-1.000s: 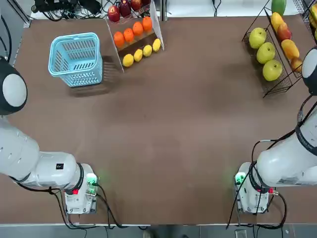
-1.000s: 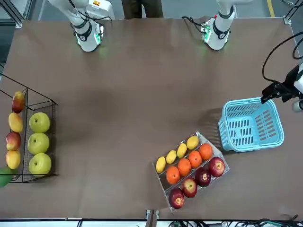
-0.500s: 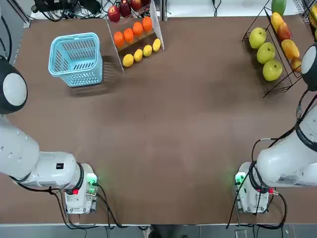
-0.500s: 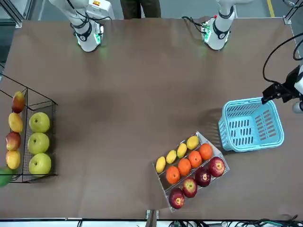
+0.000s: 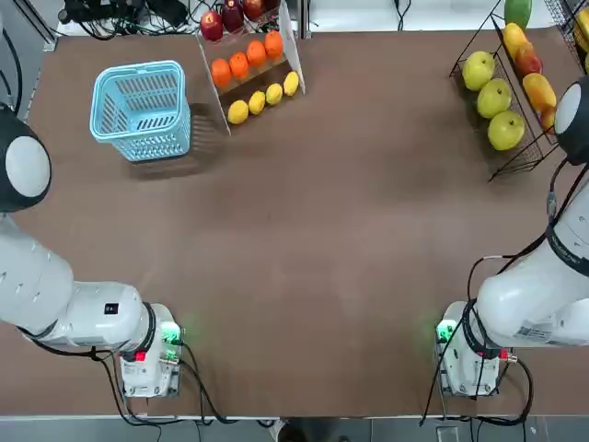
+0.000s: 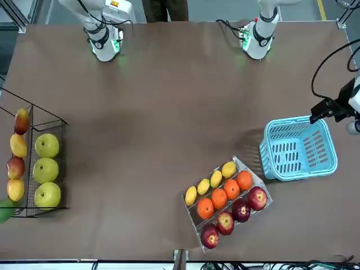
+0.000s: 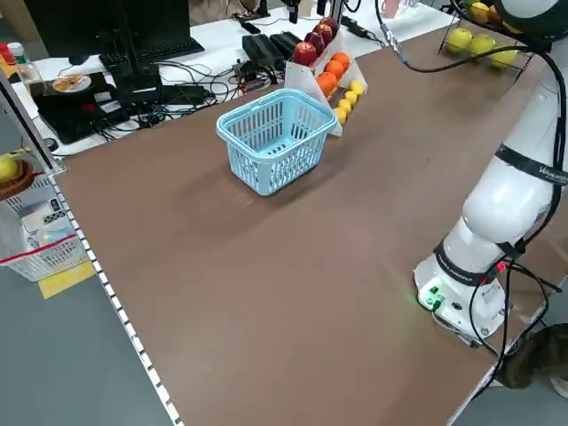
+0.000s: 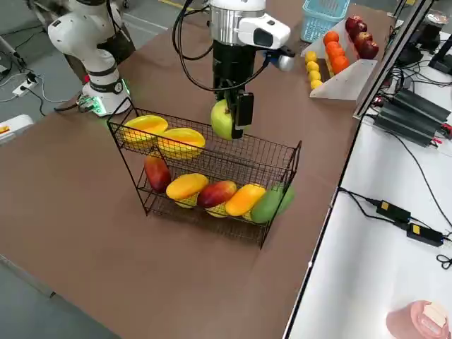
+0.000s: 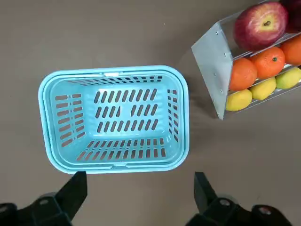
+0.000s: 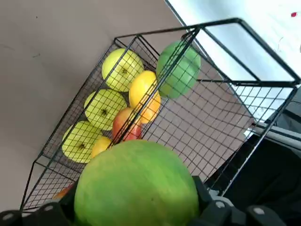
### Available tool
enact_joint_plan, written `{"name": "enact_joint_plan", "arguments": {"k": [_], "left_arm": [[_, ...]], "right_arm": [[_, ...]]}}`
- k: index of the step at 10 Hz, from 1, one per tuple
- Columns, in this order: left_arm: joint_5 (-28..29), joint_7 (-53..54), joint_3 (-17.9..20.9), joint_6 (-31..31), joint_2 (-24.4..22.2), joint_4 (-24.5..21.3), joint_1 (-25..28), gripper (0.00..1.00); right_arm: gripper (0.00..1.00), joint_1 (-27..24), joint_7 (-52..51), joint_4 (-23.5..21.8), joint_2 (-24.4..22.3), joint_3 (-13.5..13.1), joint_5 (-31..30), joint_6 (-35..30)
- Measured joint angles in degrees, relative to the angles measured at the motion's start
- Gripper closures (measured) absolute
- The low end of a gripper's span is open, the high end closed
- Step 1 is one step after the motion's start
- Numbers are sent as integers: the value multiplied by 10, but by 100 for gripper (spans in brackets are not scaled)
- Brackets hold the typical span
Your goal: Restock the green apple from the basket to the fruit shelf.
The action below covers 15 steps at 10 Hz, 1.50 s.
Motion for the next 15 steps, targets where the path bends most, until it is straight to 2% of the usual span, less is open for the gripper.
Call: {"name": "enact_joint_plan", "arguments": {"k": [4,7,8,9,12,15], "left_arm": [[0,0,0,0,0,0,0,0],[0,0,0,0,0,0,-1,0],[0,0,0,0,0,0,-1,0],[0,0,0,0,0,0,0,0],[0,0,0,0,0,0,0,0],[0,0,0,0,0,0,1,0]], "right_arm": [[8,-20,-33,2,27,-4,27,24],[8,-21,-36,5,28,-5,35,24],[8,-21,-36,6,28,-5,43,20],[0,-21,-35,7,28,-6,49,14],[0,-21,-28,11,28,-7,50,0],[0,-12,38,30,27,-7,52,-44]]}}
